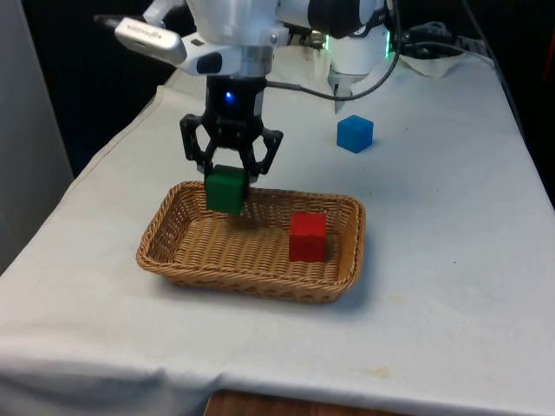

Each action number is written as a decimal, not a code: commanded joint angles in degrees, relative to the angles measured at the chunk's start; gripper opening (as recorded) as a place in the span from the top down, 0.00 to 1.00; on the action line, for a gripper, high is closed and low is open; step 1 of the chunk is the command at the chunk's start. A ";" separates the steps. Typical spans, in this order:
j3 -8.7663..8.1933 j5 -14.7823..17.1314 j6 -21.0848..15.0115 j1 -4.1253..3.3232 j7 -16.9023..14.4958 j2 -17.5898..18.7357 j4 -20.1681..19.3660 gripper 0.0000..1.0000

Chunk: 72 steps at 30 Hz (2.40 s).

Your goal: Pick up exactly two blocks and place them into the basket.

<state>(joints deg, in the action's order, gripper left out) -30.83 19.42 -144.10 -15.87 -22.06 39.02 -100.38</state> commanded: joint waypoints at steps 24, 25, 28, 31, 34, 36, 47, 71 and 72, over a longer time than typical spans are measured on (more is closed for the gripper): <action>0.74 1.38 -2.06 0.52 0.86 1.72 0.17 0.24; 0.74 1.38 -2.06 0.52 0.86 1.72 0.17 0.14; 0.29 0.92 -1.83 0.11 1.32 1.78 0.06 0.00; 0.74 1.38 -2.01 0.57 0.80 1.72 0.17 0.00; 0.57 1.20 -1.78 0.40 0.97 1.49 0.17 0.00; -0.06 0.80 -1.15 -0.11 1.49 0.80 0.17 0.00; -0.29 -1.26 0.34 -1.43 2.69 -4.70 -3.04 0.00; -0.06 -14.44 1.38 -4.41 10.37 -24.12 -17.59 0.00; 0.57 -13.92 1.32 -3.90 9.85 -24.52 -17.82 0.00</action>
<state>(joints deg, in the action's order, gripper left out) -30.25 5.50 -142.78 -19.77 -12.20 14.50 -118.20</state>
